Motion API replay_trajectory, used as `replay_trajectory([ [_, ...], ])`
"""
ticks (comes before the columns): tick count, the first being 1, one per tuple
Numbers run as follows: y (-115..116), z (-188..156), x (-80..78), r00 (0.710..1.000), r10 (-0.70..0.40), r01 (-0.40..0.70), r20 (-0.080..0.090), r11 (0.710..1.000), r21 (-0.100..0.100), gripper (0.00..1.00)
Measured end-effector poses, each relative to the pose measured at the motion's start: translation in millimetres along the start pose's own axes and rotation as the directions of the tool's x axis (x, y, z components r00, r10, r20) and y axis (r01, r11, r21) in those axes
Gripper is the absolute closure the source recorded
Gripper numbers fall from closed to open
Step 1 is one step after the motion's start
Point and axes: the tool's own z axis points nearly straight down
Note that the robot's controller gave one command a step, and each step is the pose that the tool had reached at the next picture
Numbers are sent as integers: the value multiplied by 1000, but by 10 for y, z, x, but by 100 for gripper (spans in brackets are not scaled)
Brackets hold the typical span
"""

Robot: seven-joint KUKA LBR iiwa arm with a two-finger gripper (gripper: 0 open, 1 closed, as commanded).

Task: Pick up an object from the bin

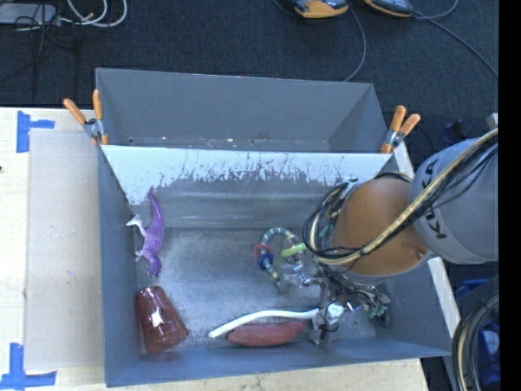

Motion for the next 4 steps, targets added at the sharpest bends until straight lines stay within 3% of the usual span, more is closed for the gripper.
replay_trajectory([
  [1,24,232,10,999,-39,39,3,999,2,100],
  [4,51,-69,34,999,-44,44,-2,999,-2,100],
])
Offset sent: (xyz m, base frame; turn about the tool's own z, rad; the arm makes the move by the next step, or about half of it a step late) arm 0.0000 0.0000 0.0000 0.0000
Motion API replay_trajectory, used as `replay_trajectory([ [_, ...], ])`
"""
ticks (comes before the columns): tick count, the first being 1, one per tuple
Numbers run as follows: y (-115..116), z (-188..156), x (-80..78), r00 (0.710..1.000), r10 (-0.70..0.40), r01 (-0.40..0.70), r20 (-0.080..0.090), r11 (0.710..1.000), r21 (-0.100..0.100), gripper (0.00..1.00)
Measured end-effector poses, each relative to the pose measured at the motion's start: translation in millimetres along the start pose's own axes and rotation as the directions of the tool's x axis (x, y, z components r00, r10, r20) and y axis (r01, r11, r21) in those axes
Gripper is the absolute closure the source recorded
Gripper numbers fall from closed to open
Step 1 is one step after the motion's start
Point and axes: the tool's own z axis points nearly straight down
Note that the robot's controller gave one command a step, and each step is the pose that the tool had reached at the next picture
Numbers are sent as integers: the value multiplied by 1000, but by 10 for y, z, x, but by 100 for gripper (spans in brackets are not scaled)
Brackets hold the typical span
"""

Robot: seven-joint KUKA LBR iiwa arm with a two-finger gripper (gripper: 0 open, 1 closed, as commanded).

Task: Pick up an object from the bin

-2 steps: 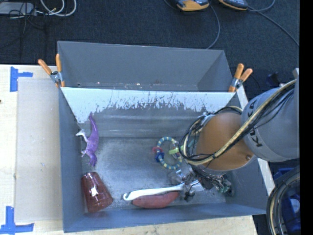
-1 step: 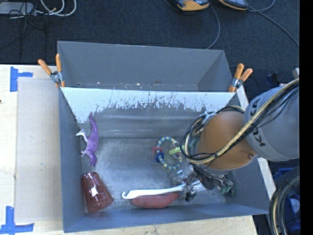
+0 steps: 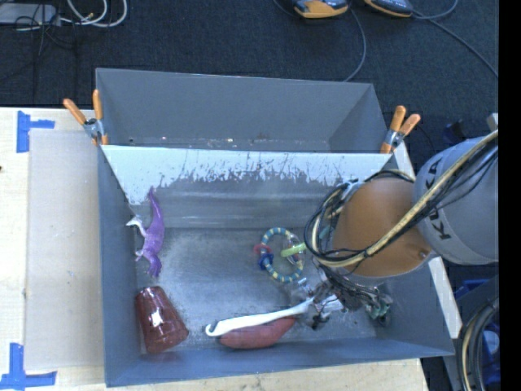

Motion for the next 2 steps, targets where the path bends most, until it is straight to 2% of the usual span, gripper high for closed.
replay_trajectory([
  [2,12,-391,8,1000,2,-2,-3,1000,-2,100],
])
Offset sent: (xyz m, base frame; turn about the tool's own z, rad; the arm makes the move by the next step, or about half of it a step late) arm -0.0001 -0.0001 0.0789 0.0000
